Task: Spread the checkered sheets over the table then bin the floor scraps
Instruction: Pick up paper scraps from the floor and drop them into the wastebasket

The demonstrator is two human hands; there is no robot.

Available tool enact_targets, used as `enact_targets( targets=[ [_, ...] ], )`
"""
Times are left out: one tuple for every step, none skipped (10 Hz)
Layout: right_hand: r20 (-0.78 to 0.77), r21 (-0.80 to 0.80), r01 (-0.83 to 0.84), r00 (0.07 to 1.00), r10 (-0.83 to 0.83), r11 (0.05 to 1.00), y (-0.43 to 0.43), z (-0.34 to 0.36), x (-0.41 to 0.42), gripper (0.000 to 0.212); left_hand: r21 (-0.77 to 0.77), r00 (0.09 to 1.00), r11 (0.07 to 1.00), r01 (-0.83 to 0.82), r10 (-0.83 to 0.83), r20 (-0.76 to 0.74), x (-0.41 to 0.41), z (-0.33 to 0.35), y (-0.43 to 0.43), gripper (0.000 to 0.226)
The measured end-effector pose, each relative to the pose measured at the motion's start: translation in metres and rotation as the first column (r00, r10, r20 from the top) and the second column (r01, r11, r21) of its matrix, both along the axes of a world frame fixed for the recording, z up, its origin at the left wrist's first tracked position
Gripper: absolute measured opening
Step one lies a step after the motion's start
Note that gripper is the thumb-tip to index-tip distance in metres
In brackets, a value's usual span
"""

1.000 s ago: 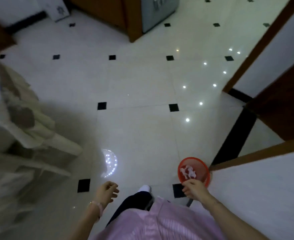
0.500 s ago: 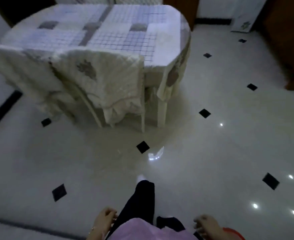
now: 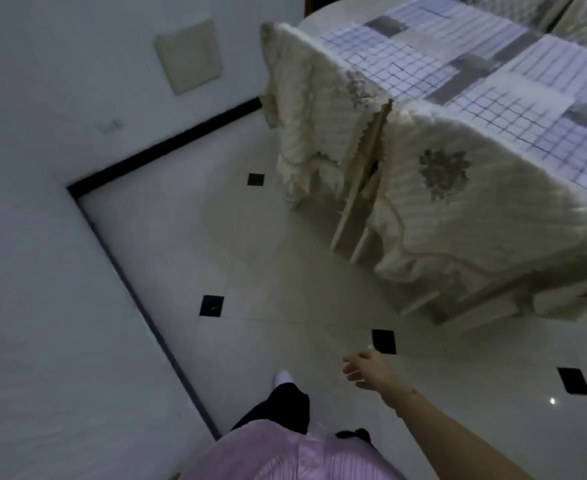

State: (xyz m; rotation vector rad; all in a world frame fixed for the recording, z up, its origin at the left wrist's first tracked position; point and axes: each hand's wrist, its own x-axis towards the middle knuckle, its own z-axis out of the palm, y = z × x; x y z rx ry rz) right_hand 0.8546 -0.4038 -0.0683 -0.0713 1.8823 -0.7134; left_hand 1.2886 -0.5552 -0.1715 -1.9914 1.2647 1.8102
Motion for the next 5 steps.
enact_targets(
  targets=[
    [-0.001,0.056,-0.057,0.998,0.057,0.997,-0.034,-0.007,-0.006,0.016,-0.02,0.997,0.998,-0.065,0.066,0.039,-0.048,0.018,-0.002,0.014],
    [-0.019,0.14,-0.121,0.992,0.125,0.983,-0.057,-0.013,-0.018,0.015,0.049,0.927,0.937,-0.345,0.332,0.172,-0.113,0.074,-0.076,0.013],
    [-0.037,0.228,-0.277,0.956,0.292,0.933,-0.087,-0.019,-0.04,0.025,-0.02,0.94,0.941,-0.338,0.336,-0.065,-0.158,0.101,-0.136,0.014],
    [-0.19,0.143,-0.197,0.956,0.222,0.97,-0.137,-0.03,-0.06,0.015,-0.165,0.93,0.923,-0.348,0.318,-0.184,-0.194,0.115,-0.222,0.017],
    [-0.193,0.251,-0.367,0.887,0.418,0.895,-0.207,-0.038,-0.074,0.026,-0.207,0.914,0.901,-0.38,0.333,-0.23,-0.22,0.109,-0.303,0.017]
  ],
)
